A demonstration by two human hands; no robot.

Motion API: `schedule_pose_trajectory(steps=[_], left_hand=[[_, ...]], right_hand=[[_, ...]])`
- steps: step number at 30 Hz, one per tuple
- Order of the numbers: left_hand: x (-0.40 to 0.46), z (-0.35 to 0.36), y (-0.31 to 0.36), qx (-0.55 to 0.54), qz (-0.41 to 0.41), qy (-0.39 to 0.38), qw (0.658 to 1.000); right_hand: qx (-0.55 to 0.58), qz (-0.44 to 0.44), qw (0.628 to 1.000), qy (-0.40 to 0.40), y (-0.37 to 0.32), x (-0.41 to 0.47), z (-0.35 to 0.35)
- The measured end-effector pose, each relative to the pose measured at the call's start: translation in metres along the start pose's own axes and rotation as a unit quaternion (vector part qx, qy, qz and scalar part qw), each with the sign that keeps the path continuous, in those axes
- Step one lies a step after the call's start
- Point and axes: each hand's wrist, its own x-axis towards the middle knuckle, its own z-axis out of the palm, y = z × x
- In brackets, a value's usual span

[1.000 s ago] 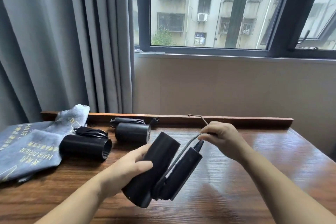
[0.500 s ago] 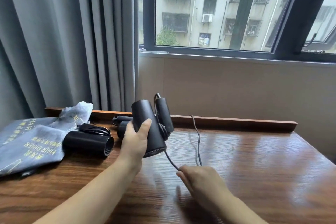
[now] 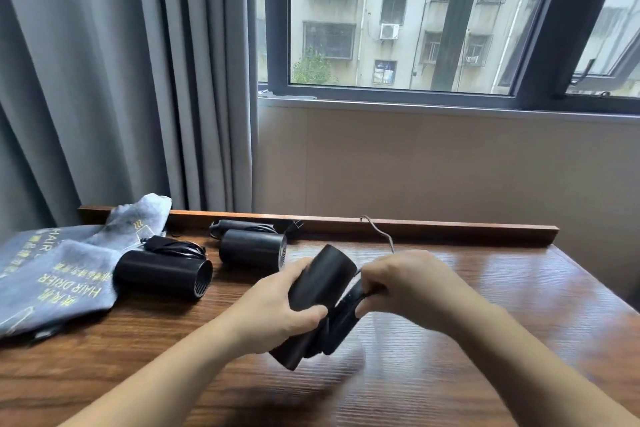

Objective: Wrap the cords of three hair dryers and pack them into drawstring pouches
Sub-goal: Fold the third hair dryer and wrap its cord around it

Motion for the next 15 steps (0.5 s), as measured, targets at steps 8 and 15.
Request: schedule_pose_trajectory(steps=[8, 15], left_hand=[[-0.011, -0.022, 0.008, -0.244, -0.016, -0.203, 0.948], [-0.008, -0.022, -0.001, -0.519, 0.015, -0.246, 0.819]], right_hand=[[0.202, -0.001, 0.977, 0.07, 0.041, 0.0, 0.01], [0.243, 0.079, 0.966, 0.029, 0.057, 0.003, 0.051]])
